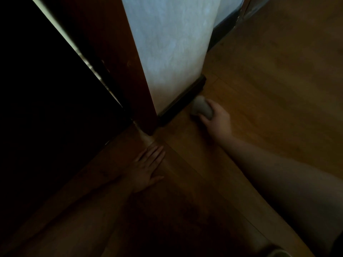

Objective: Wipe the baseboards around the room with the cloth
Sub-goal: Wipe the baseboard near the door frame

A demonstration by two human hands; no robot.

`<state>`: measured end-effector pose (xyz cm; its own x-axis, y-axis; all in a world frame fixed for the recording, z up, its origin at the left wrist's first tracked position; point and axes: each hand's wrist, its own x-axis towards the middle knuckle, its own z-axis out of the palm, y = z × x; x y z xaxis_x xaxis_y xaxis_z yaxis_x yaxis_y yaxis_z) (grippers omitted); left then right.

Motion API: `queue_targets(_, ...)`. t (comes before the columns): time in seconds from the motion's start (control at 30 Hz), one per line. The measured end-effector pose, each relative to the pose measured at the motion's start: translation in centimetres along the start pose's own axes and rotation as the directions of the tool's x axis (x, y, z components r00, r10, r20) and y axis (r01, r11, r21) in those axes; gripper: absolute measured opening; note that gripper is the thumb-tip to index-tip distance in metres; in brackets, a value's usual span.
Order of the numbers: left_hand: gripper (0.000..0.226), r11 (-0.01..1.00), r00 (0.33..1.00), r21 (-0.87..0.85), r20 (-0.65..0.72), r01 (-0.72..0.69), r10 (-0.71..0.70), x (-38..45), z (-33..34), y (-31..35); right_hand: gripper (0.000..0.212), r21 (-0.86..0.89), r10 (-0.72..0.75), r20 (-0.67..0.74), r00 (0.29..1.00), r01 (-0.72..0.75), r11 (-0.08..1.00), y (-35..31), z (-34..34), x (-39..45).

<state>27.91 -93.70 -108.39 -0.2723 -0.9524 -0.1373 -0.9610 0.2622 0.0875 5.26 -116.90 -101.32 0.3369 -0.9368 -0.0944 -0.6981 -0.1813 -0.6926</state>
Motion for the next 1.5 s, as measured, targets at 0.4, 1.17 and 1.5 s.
queue_targets(0.4,0.079,1.0,1.0,-0.018,0.014,0.008,-0.008,0.1,0.2,0.0,0.056,0.025,0.083,-0.172,0.982,-0.08,0.997,-2.1,-1.2,6.2)
queue_targets(1.17,0.079,1.0,0.999,-0.016,0.045,0.018,-0.017,0.2,0.1,0.2,0.056,-0.062,-0.317,0.068,0.946,0.322,0.945,-6.8,5.1,-4.6)
queue_targets(1.5,0.08,1.0,0.994,-0.01,0.105,0.027,-0.026,0.2,-0.2,0.2,0.052,0.011,-0.419,0.196,0.886,0.426,0.905,-4.1,3.9,-3.7)
